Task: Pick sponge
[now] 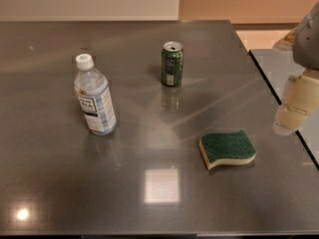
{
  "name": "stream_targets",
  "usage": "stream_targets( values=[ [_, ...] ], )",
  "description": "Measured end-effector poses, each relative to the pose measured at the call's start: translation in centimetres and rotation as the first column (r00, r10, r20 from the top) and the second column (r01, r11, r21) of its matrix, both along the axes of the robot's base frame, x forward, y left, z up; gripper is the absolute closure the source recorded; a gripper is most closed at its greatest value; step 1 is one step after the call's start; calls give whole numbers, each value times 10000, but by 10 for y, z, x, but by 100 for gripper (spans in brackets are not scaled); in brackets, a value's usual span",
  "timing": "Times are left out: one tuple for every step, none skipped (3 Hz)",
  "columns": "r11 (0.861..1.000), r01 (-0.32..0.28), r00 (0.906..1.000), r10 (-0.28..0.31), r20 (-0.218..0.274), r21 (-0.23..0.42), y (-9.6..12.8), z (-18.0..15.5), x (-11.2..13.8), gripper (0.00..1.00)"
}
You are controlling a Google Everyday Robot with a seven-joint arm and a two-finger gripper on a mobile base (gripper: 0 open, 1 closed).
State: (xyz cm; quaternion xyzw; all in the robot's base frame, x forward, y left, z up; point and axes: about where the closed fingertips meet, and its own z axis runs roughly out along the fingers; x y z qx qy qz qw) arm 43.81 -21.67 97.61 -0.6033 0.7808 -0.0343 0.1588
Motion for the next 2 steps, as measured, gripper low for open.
stream_targets(
  values=[
    [10000, 0, 10000, 0, 0, 0, 0, 0, 0, 0],
    [10000, -41, 10000, 41, -4, 15, 1, -1, 0, 0]
  ],
)
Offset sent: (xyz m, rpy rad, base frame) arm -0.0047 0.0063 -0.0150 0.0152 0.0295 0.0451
